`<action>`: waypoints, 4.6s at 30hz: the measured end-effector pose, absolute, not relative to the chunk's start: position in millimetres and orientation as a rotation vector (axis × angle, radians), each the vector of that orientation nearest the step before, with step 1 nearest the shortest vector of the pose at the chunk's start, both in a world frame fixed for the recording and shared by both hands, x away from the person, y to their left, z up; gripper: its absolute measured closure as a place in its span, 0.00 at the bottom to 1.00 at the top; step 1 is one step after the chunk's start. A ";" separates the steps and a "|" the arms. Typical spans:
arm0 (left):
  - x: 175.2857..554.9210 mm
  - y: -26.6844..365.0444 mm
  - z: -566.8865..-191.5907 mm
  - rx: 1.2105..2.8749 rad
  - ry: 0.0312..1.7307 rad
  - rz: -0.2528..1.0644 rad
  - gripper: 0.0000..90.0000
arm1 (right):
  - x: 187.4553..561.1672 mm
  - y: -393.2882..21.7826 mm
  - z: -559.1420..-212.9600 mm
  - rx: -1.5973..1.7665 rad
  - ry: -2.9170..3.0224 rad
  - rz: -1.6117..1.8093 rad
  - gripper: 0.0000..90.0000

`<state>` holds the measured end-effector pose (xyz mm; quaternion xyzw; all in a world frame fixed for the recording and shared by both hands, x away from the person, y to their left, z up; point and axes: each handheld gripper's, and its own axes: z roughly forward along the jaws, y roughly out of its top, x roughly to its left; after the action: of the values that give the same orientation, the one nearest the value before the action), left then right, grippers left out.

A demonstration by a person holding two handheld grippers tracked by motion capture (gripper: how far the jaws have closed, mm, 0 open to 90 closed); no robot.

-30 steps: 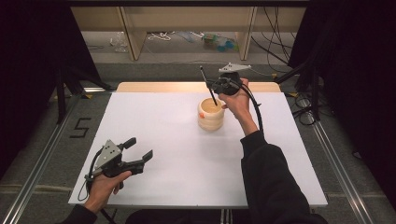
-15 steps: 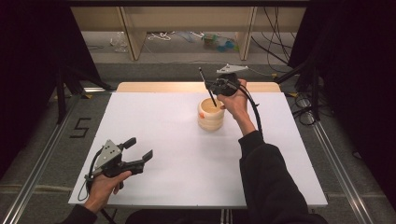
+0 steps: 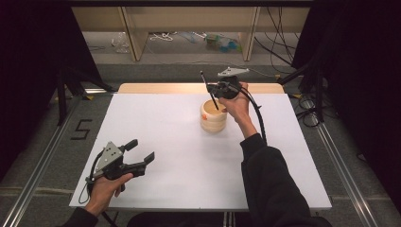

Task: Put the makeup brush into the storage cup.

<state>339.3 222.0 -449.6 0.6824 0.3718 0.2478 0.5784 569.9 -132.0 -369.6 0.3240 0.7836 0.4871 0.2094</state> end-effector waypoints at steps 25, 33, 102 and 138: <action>339.6 222.0 -449.8 1.601 0.869 0.584 0.20 | 568.4 -136.0 -392.5 0.946 2.205 1.337 0.93; 339.6 222.0 -449.9 1.601 0.870 0.584 0.20 | 567.7 -137.6 -401.6 0.950 2.221 1.321 0.93; 339.3 221.9 -450.2 1.604 0.870 0.585 0.20 | 508.4 -174.0 -373.8 0.965 2.136 1.363 0.37; 338.3 222.2 -449.2 1.600 0.867 0.588 0.20 | 479.0 -186.2 -381.1 0.965 2.137 1.400 0.25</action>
<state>338.3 222.2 -449.2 0.6834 0.3706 0.2510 0.5767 479.0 -186.2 -381.1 0.3458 0.7660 0.5020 0.2039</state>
